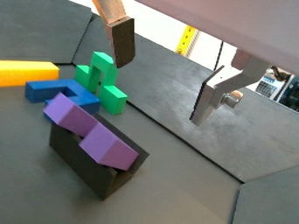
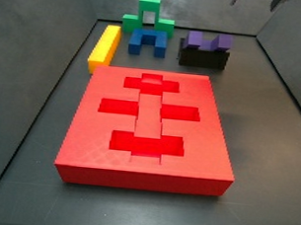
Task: Pick up the purple object. Move up. Place the purple object on the fixture. Regrasp the purple object. Move to above the board. Insert the purple object.
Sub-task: Regrasp the purple object.
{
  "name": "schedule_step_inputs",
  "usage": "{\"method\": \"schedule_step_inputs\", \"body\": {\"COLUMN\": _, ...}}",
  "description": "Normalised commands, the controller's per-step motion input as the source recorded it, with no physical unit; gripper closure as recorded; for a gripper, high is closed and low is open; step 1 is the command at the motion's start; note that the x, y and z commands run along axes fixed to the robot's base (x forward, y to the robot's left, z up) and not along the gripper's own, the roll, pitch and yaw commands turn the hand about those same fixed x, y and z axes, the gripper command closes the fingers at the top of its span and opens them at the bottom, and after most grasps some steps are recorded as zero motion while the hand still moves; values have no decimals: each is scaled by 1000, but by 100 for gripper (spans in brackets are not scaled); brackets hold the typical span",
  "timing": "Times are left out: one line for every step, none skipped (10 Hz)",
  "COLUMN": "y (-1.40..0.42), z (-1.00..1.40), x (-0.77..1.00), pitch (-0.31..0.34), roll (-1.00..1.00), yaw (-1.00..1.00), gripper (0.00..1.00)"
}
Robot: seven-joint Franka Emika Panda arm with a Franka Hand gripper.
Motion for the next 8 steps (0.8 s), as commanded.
{"method": "schedule_step_inputs", "body": {"y": 111, "z": -291, "x": 717, "pitch": 86, "roll": 409, "yaw": 343, "gripper": 0}}
{"method": "schedule_step_inputs", "body": {"y": 17, "z": -314, "x": 357, "pitch": 0, "roll": 531, "yaw": 569, "gripper": 0}}
{"method": "schedule_step_inputs", "body": {"y": 0, "z": -271, "x": 309, "pitch": 0, "roll": 643, "yaw": 586, "gripper": 0}}
{"method": "schedule_step_inputs", "body": {"y": 0, "z": -303, "x": 326, "pitch": 0, "roll": 594, "yaw": 591, "gripper": 0}}
{"method": "schedule_step_inputs", "body": {"y": 0, "z": -417, "x": 466, "pitch": 69, "roll": 546, "yaw": 486, "gripper": 0}}
{"method": "schedule_step_inputs", "body": {"y": -297, "z": -363, "x": 514, "pitch": 211, "roll": 617, "yaw": 246, "gripper": 0}}
{"method": "schedule_step_inputs", "body": {"y": -331, "z": -369, "x": 434, "pitch": 254, "roll": 663, "yaw": 131, "gripper": 0}}
{"method": "schedule_step_inputs", "body": {"y": -349, "z": -437, "x": 380, "pitch": 260, "roll": 723, "yaw": 106, "gripper": 0}}
